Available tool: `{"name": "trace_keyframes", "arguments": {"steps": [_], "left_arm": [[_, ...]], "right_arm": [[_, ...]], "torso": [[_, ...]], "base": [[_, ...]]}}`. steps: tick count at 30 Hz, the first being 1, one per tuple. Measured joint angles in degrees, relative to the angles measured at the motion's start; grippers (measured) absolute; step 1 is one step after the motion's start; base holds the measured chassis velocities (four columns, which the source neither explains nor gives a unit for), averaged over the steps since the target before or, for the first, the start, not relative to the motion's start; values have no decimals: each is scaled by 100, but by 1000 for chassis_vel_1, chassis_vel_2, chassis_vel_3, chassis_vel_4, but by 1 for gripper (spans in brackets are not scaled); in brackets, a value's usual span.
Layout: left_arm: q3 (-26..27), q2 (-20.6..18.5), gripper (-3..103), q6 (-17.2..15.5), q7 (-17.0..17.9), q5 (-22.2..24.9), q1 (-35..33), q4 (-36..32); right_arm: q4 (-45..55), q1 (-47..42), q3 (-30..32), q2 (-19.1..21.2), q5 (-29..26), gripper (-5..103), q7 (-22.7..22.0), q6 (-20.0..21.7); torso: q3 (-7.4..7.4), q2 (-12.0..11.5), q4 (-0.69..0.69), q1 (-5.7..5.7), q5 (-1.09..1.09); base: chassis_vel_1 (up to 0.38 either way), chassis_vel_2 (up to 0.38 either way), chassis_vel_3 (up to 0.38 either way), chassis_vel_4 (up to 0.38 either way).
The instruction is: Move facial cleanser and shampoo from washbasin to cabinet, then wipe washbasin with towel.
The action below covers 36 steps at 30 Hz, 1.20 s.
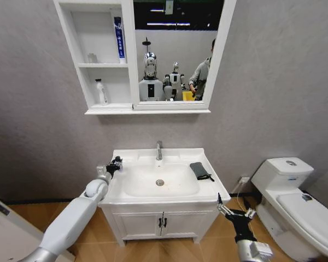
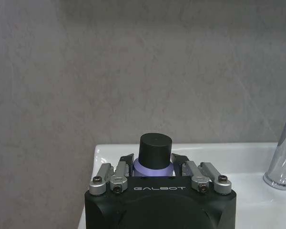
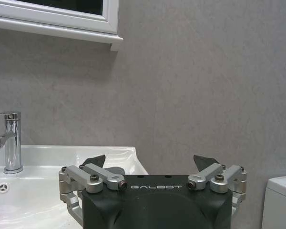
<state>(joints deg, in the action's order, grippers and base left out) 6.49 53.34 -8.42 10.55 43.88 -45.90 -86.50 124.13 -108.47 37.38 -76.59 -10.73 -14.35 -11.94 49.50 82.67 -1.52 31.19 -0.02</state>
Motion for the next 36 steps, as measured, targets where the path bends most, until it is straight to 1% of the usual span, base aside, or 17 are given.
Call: {"name": "trace_keyframes", "arguments": {"steps": [3, 4, 6, 7, 9, 10, 14, 15, 17, 18, 20, 22, 24, 25, 27, 31, 36], "left_arm": [[59, -537, 43, -212, 246, 216, 25, -762], [59, -537, 43, -212, 246, 216, 25, -762], [122, -1014, 43, -446, 463, 529, 160, -1422], [122, -1014, 43, -446, 463, 529, 160, -1422], [173, -1589, 43, -775, 698, 1076, 510, -2160], [173, -1589, 43, -775, 698, 1076, 510, -2160], [50, -2309, 43, -1287, 903, 2102, 1684, -2708], [50, -2309, 43, -1287, 903, 2102, 1684, -2708], [-189, -2483, 43, -1613, 976, 2623, 2597, -2718], [-189, -2483, 43, -1613, 976, 2623, 2597, -2718], [-636, -2502, 43, -1901, 1072, 3003, 3517, -2563], [-828, -2486, 43, -2042, 1114, 3120, 3878, -2467], [-1609, -2266, 43, -2473, 1230, 3491, 5168, -1969], [-1609, -2266, 43, -2473, 1230, 3491, 5168, -1969], [-2321, -1967, 43, -2793, 1201, 3658, 6025, -1359], [-2937, -1569, 43, -2955, 1164, 3680, 6740, -601], [-3314, -1151, 43, -3092, 1214, 3773, 7201, 45]], "right_arm": [[22, 1, -5, -1, 5, 100, 3, -3], [22, 1, -5, -1, 5, 100, 3, -3], [34, 13, -30, -3, 23, 100, 5, -3], [34, 13, -30, -3, 23, 100, 5, -3], [58, 25, -69, -20, 62, 100, 8, -3], [58, 25, -69, -20, 62, 100, 8, -3], [107, 30, -109, -54, 113, 100, 20, -19], [107, 30, -109, -54, 113, 100, 20, -19], [130, 31, -115, -64, 121, 100, 25, -38], [130, 31, -115, -64, 121, 100, 25, -38], [153, 33, -116, -70, 123, 100, 29, -60], [162, 33, -116, -70, 123, 100, 30, -64], [190, 47, -111, -58, 107, 100, 36, -72], [190, 47, -111, -58, 107, 100, 36, -72], [194, 72, -85, -49, 64, 100, 37, -86], [185, 79, -26, -45, -2, 100, 50, -126], [103, 63, 70, -45, -89, 100, 97, -215]], "torso": [[0, 0, 0, 0, 0], [0, 0, 0, 0, 0], [0, 0, 2, 0, 1], [0, 0, 2, 0, 1], [-1, 0, 1, 0, 2], [-1, 0, 1, 0, 2], [-1, 1, 0, 0, 2], [-1, 1, 0, 0, 2], [-1, 0, 1, -1, 3], [-1, 0, 1, -1, 3], [-1, 1, 0, 0, 2], [-1, 0, 0, 0, 1], [-1, 1, -1, 0, 3], [-1, 1, -1, 0, 3], [0, 0, -2, 0, 2], [1, 0, -1, 0, 3], [0, 0, 0, 0, 3]], "base": [[0, 0, 0, 0], [0, 0, 0, 0], [0, 0, 0, 0], [0, 0, 0, 0], [0, 0, 0, 0], [0, 0, 0, 0], [0, 0, 0, 0], [0, 0, 0, 0], [0, 0, 0, 0], [0, 0, 0, 0], [0, 0, 0, 0], [0, 0, 0, 0], [0, 0, 0, 0], [0, 0, 0, 0], [0, 0, 0, 0], [0, 0, 0, 0], [0, 0, 0, 0]]}}
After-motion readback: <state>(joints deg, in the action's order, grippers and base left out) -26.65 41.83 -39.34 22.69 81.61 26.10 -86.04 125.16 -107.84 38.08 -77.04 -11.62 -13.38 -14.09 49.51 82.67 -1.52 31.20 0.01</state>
